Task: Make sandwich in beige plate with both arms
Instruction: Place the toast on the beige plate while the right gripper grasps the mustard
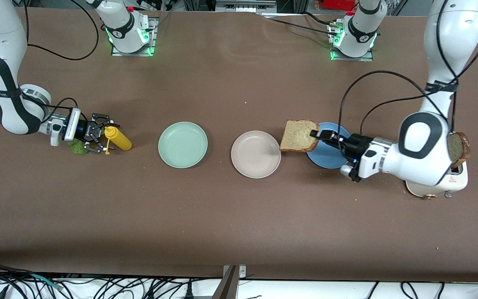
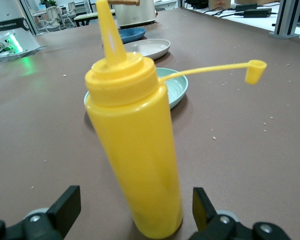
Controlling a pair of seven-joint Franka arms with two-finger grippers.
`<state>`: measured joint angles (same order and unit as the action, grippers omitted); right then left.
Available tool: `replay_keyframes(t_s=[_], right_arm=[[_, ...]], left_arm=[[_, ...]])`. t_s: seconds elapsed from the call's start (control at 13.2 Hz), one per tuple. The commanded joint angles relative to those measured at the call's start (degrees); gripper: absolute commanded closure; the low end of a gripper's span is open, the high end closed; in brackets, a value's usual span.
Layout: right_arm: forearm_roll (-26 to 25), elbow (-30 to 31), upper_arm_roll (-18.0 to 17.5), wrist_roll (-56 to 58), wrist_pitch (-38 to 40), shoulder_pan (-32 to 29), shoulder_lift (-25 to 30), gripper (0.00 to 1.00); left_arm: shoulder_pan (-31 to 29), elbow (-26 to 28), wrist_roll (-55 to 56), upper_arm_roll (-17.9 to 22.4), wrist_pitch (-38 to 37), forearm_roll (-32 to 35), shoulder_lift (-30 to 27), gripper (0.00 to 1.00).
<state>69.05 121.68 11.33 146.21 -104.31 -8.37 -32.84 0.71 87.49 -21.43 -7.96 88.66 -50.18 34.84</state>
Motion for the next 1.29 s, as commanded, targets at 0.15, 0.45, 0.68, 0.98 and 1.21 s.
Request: replay_keyframes(t_s=[0.15, 0.45, 0.68, 0.98, 1.21], right_arm=[[4.25, 0.13, -0.17, 0.83, -2.11, 2.48, -0.29, 0.02], [6.27, -0.04, -0.17, 1.00, -2.82, 3.54, -0.64, 0.36], [6.53, -0.74, 0.01, 5.57, -3.70, 3.28, -0.64, 0.93], [6.01, -5.56, 0.01, 4.52, -6.59, 3.89, -0.29, 1.00], [3.47, -8.29, 0.10, -0.12, -11.59, 7.40, 0.32, 1.00]], left_arm=[[6.48, 0.84, -1.34, 0.32, 9.05, -8.60, 2.42, 1.00], [9.12, 2.33, -3.27, 0.32, 13.88, -10.46, 5.15, 1.00], [11.23, 5.67, -7.03, 0.32, 19.25, -16.24, 5.76, 1.00], [11.59, 8.75, -13.10, 0.32, 22.61, -21.36, 5.59, 1.00], [10.98, 9.37, -13.99, 0.32, 22.69, -21.54, 5.50, 1.00]])
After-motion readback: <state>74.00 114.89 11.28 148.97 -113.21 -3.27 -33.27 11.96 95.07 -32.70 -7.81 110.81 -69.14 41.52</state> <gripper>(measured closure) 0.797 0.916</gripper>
